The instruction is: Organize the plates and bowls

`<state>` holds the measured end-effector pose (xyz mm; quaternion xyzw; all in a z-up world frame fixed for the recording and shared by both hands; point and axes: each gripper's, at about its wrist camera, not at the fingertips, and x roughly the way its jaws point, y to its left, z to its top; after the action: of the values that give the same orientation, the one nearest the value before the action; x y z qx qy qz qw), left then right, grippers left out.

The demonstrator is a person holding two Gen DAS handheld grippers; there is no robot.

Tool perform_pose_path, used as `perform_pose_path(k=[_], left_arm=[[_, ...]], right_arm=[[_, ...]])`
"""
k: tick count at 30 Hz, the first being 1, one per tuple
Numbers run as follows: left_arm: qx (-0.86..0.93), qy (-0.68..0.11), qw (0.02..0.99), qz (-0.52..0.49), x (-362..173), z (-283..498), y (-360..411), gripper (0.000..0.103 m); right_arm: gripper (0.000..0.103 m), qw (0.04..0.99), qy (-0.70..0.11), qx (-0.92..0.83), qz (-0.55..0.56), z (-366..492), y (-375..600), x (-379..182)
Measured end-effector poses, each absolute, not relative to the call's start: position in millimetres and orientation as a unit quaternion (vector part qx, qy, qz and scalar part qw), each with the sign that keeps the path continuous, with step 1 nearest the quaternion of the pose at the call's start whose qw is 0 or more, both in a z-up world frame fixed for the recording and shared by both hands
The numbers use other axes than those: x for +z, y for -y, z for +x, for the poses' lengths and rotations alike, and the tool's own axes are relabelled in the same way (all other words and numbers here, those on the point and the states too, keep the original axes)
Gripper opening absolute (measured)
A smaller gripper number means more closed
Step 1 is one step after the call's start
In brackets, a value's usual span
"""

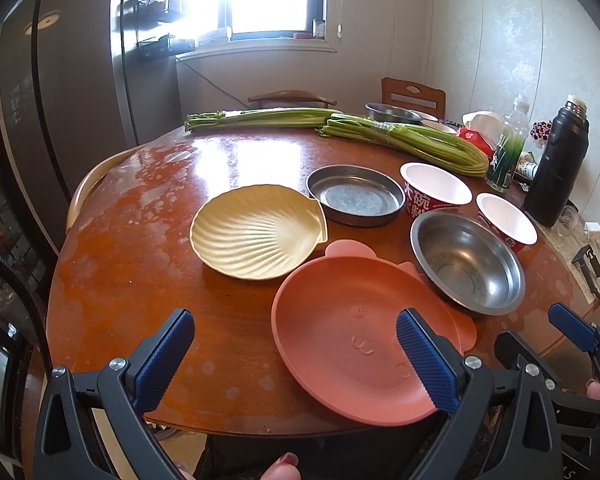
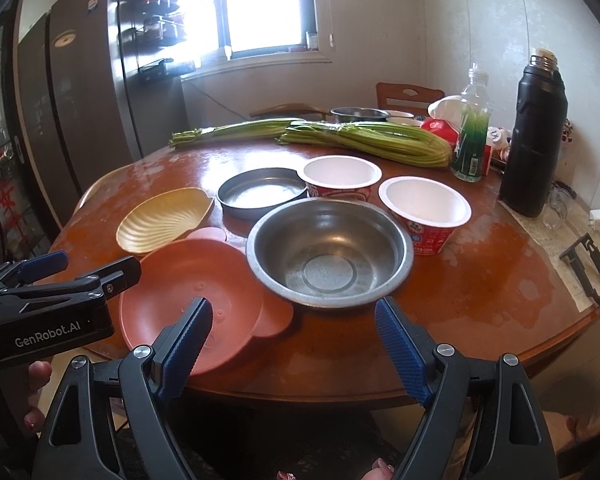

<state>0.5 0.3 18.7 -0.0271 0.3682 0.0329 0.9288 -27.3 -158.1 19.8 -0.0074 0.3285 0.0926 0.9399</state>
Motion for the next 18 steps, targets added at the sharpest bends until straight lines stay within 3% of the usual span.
perform_pose_path(k=[18], left_arm=[[0.053, -0.375, 0.924, -0.051, 42.5, 25.0, -35.6, 0.102]], right_arm=[[0.085, 0.937, -0.324, 0.128, -0.024, 13.3, 135.0, 61.1]])
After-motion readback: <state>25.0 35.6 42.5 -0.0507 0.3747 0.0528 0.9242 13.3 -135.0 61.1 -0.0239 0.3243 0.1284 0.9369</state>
